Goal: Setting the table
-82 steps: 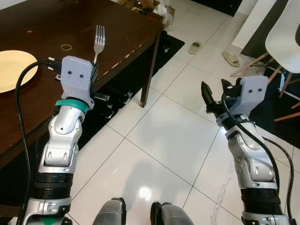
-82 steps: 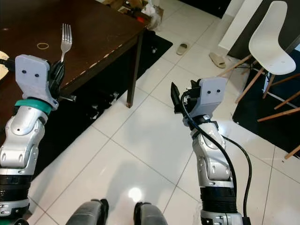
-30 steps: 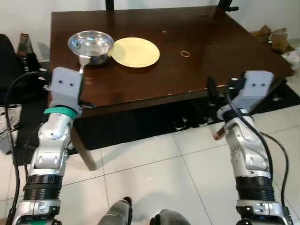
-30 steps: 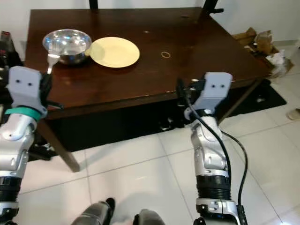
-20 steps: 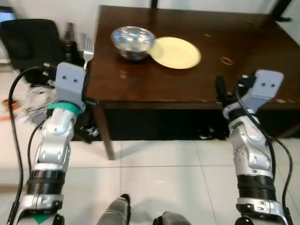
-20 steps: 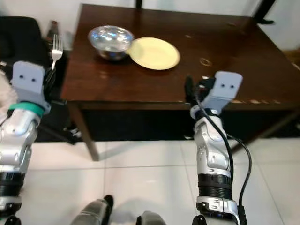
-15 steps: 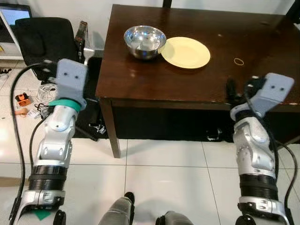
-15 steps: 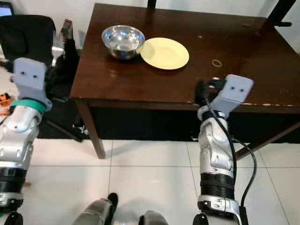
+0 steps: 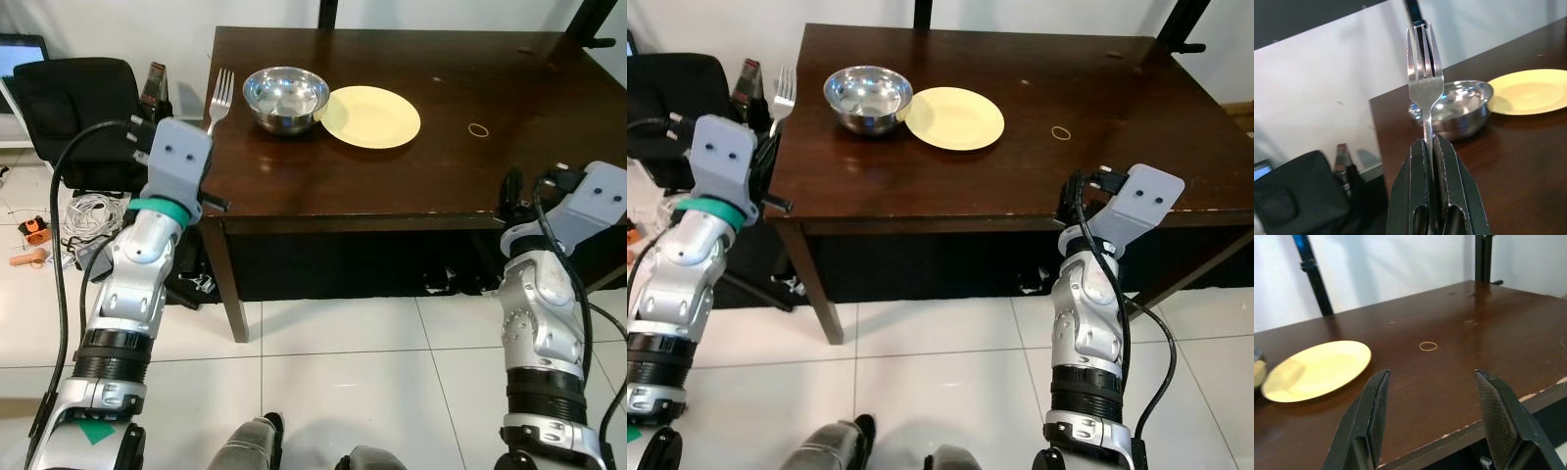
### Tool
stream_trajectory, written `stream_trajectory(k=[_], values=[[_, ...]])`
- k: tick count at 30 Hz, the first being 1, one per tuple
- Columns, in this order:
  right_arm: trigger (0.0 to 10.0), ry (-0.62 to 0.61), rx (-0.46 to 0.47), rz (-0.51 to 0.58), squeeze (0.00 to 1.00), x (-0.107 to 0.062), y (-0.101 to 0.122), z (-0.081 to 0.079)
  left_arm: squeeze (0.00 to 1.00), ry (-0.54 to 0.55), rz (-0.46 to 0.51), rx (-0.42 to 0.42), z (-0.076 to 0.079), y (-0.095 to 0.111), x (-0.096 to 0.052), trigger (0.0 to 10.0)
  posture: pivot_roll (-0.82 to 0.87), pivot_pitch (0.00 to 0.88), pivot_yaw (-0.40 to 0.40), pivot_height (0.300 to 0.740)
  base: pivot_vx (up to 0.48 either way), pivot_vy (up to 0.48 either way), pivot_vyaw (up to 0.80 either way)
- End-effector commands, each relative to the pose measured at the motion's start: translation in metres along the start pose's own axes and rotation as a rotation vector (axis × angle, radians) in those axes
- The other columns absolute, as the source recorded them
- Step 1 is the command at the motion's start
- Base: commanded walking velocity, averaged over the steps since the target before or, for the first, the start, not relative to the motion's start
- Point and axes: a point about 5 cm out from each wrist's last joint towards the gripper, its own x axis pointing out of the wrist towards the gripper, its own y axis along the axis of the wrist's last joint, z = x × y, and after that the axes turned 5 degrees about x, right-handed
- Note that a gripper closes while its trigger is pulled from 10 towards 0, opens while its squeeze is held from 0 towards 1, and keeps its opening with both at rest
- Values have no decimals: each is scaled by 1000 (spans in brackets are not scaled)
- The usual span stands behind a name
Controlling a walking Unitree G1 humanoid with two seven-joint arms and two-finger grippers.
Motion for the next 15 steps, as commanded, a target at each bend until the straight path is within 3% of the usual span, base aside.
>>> stream_trajectory(k=[1, 15], values=[[10000, -11, -15, 11, 0, -1, 1, 2, 0, -24, 1, 1, 5, -1, 2, 10000, 25, 0, 37, 740, 480, 0, 0], [10000, -11, -21, 18, 0, -1, 1, 1, 0, -43, 28, 10, 9, 2, 2, 10000, 26, 0, 39, 740, 480, 0, 0]])
